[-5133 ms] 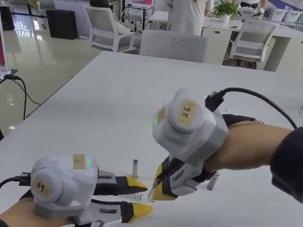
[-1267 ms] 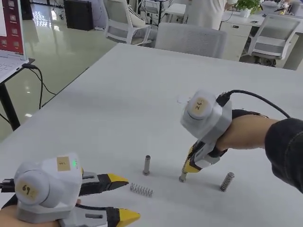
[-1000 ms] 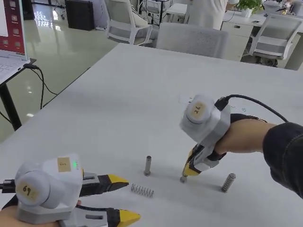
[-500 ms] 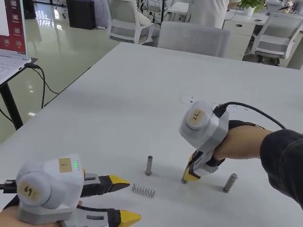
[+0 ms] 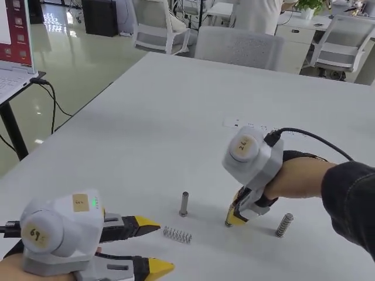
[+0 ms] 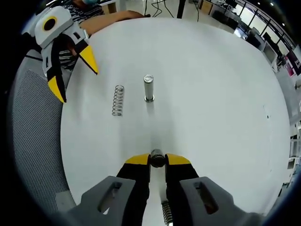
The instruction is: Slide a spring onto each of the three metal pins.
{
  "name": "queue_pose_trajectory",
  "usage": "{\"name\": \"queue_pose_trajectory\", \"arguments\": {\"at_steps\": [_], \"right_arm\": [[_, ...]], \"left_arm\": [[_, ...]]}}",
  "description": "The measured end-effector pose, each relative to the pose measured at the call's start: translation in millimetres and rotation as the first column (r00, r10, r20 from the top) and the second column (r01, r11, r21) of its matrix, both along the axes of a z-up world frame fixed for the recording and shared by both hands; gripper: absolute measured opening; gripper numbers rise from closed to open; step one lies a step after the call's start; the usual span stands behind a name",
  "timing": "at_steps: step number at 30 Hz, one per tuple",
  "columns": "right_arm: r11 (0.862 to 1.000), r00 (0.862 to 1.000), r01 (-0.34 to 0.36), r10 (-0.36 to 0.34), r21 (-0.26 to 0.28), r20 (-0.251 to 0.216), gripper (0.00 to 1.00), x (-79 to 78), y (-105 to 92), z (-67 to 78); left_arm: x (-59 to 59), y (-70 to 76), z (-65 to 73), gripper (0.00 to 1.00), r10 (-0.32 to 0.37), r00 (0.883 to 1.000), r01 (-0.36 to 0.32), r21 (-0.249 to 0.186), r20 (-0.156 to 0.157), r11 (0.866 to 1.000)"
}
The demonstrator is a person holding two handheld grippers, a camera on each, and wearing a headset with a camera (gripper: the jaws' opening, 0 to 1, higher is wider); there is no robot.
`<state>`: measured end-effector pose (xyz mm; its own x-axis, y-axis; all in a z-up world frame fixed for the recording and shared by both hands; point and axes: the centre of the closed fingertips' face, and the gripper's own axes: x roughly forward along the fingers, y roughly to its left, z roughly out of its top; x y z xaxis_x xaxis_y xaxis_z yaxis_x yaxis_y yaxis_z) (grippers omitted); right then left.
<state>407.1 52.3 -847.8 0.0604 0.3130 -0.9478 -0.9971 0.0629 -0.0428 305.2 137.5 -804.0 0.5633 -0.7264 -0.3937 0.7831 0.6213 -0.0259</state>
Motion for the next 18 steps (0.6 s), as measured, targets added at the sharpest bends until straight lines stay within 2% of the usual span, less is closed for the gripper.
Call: {"name": "queue_pose_trajectory", "arguments": {"at_steps": [18], "right_arm": [[0.999, 0.999, 0.040, -0.040, -0.005, -0.020, 0.14, -11.8, -19.7, -7.0]], "left_arm": [[0.4, 0.1, 0.3, 0.34, -0.004, 1.000, 0.004, 0.008, 0.004, 1.000]]}}
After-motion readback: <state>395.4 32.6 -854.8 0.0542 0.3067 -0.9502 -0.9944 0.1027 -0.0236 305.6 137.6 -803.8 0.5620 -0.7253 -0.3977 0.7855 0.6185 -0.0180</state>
